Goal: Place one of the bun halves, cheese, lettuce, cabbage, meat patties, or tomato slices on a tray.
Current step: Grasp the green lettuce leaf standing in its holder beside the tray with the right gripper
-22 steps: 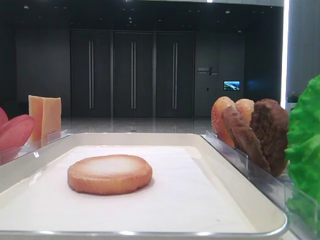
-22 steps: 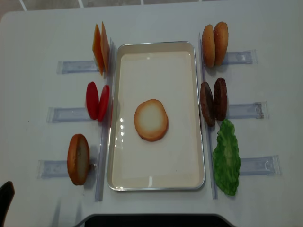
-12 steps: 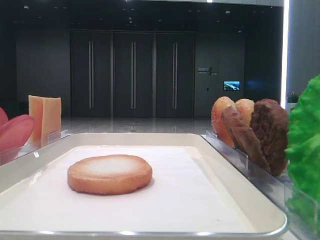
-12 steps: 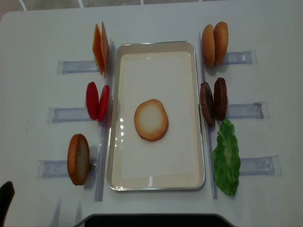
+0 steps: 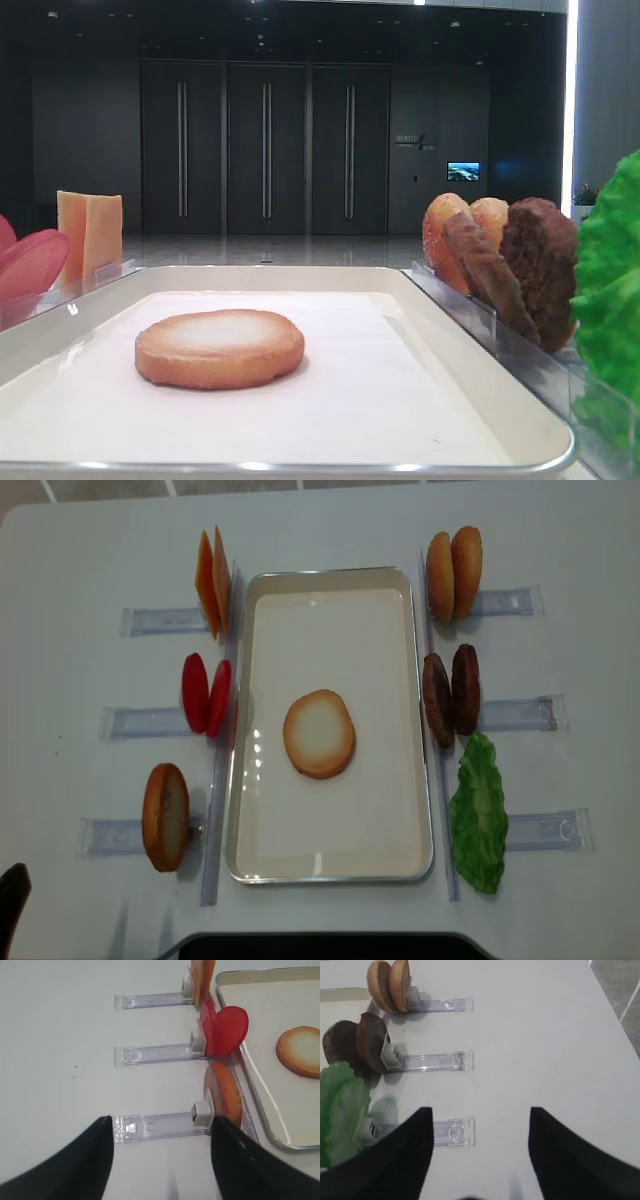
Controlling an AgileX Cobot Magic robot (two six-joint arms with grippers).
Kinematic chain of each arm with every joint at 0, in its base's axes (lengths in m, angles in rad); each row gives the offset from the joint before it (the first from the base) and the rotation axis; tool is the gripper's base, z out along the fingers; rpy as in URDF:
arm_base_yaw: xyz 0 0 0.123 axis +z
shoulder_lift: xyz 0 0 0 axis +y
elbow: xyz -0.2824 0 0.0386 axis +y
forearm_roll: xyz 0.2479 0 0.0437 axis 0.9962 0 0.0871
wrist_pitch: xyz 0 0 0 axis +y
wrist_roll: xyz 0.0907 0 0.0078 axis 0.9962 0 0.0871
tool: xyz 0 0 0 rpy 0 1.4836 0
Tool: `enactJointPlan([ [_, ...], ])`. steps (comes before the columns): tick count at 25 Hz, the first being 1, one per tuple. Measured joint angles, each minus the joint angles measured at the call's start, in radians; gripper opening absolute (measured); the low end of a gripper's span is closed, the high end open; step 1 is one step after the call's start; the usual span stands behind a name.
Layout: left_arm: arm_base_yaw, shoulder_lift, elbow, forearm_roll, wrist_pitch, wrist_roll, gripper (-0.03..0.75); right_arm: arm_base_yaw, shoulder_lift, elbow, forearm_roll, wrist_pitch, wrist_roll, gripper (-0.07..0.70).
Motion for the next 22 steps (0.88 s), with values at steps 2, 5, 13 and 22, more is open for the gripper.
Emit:
enactJointPlan([
  [2, 0.000, 0.000, 0.000, 0.000, 0.000, 0.000, 0.471, 0.000, 0.000, 0.000, 0.005, -0.001, 0.005, 0.402],
  [5, 0.000, 0.000, 0.000, 0.000, 0.000, 0.000, 0.471, 0.000, 0.069, -0.002, -0.026, -0.004, 0.069, 0.402],
  [13, 0.000, 0.000, 0.000, 0.000, 0.000, 0.000, 0.471, 0.000, 0.763, -0.178, -0.065, -0.012, 0.083, 0.402],
  [22, 0.000, 0.000, 0.000, 0.000, 0.000, 0.000, 0.471, 0.008, 1.129, -0.435, 0.024, 0.076, 0.049, 0.402],
])
